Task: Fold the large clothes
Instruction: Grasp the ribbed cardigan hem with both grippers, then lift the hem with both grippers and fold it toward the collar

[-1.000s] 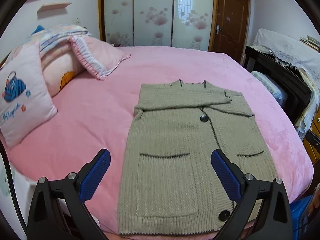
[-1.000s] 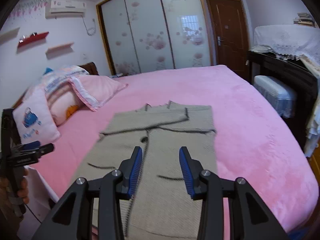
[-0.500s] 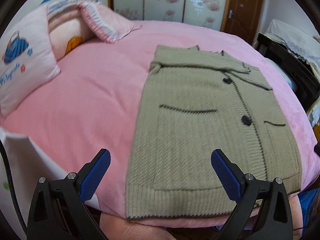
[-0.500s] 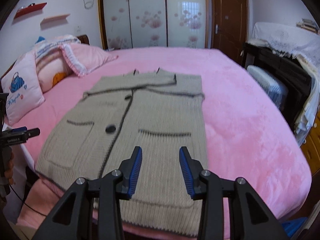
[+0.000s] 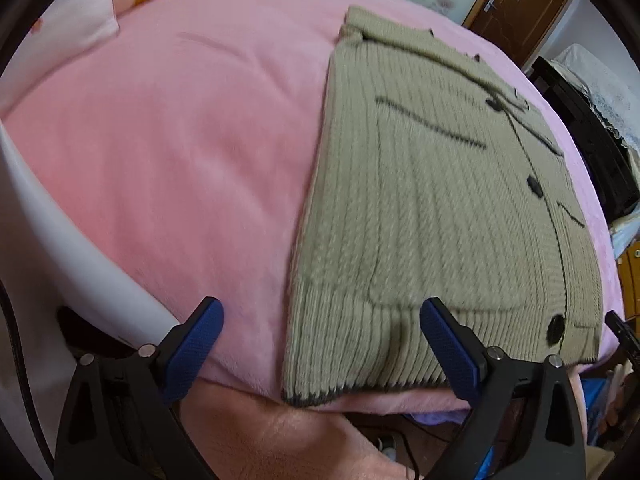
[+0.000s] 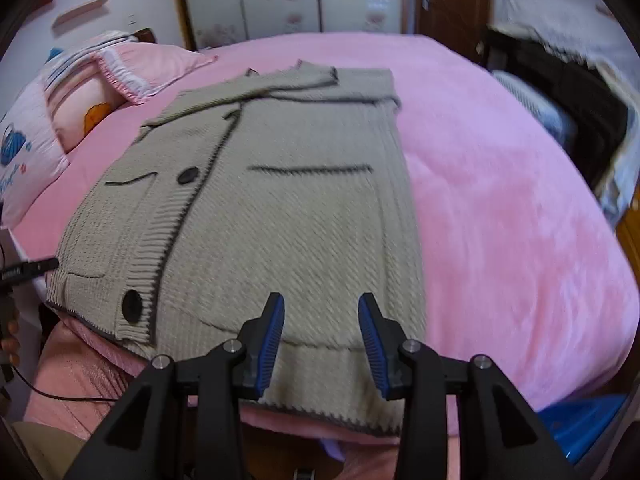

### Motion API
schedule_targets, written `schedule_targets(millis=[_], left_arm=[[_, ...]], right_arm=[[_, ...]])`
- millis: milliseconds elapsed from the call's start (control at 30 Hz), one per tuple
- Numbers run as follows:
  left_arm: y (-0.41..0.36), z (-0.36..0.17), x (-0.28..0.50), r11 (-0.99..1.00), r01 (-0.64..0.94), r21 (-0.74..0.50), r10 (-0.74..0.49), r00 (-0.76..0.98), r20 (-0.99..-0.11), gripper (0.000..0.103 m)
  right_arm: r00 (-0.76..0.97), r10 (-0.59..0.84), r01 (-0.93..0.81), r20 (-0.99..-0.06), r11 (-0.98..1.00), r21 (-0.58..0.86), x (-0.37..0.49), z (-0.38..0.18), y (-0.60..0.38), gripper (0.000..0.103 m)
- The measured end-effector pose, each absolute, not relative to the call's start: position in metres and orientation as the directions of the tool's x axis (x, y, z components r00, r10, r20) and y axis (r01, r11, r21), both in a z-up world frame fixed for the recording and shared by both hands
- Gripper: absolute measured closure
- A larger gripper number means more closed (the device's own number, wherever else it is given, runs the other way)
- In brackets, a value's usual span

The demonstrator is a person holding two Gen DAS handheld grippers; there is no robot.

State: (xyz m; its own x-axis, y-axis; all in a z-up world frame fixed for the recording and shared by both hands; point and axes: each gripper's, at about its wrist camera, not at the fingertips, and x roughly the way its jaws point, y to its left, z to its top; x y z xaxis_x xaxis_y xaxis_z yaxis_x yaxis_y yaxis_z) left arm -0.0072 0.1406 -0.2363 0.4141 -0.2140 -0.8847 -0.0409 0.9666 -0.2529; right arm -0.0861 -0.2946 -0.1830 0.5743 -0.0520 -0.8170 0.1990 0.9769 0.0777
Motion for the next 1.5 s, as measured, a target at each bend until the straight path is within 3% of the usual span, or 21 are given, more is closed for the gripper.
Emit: schedule_targets(millis=[333,433,600,700,867,967,1067,1133,1200,1233,1333,1500], left_arm=[[0.143,-0.253,-0.008,0.956,-0.013,-0.294,-0.264,0.407,-0.875,0.007],[0.143,-0.253,-0.007,0.954,-0.001,-0.301,-0.274,0.412,-0.869,0.01],[0.145,-0.247,-0.009,0.937,0.017,-0.349,-0.324,0.418,-0.849,0.038],[0.151,-0.247,-0.011,0.928,0.003,-0.372,-0.339,0.422,-0.841,0.044],[0.158,-0.25,-0.01,0.913,-0.019,-0.408,-0.363,0.418,-0.833,0.045],[0.153,-0.255,-0.005,0.916,-0.014,-0.4,-0.361,0.402,-0.841,0.036],[0.145,-0.256,0.0,0.933,-0.012,-0.36,-0.327,0.391,-0.86,0.036],[0.138,-0.252,0.0,0.947,-0.003,-0.322,-0.296,0.385,-0.874,0.05],[0.133,-0.247,0.001,0.952,-0.004,-0.307,-0.285,0.364,-0.887,0.082],[0.131,-0.245,0.001,0.954,-0.006,-0.299,-0.277,0.355,-0.893,0.09],[0.129,-0.23,0.002,0.956,-0.033,-0.29,-0.262,0.337,-0.904,0.094],[0.137,-0.199,0.005,0.864,-0.086,-0.496,-0.43,0.386,-0.816,0.096]], right_arm=[[0.51,-0.003,0.314,-0.86,0.932,0.184,-0.108,-0.206,-0.348,0.064],[0.505,0.069,0.311,-0.861,0.915,0.256,-0.109,-0.214,-0.357,0.064],[0.498,0.168,0.261,-0.851,0.906,0.332,-0.1,-0.227,-0.35,0.064],[0.495,0.185,0.218,-0.849,0.919,0.328,-0.093,-0.229,-0.342,0.069],[0.496,0.218,0.208,-0.84,0.91,0.359,-0.093,-0.232,-0.347,0.071],[0.491,0.231,0.211,-0.84,0.904,0.372,-0.092,-0.236,-0.351,0.071],[0.488,0.233,0.213,-0.841,0.903,0.374,-0.09,-0.241,-0.35,0.071],[0.484,0.233,0.204,-0.844,0.907,0.367,-0.089,-0.241,-0.347,0.077],[0.479,0.242,0.194,-0.844,0.908,0.371,-0.088,-0.239,-0.344,0.088],[0.477,0.236,0.192,-0.847,0.912,0.363,-0.087,-0.235,-0.342,0.09],[0.483,0.226,0.177,-0.846,0.921,0.347,-0.088,-0.224,-0.338,0.092],[0.577,0.248,0.115,-0.779,0.919,0.377,-0.088,-0.181,-0.331,0.093]])
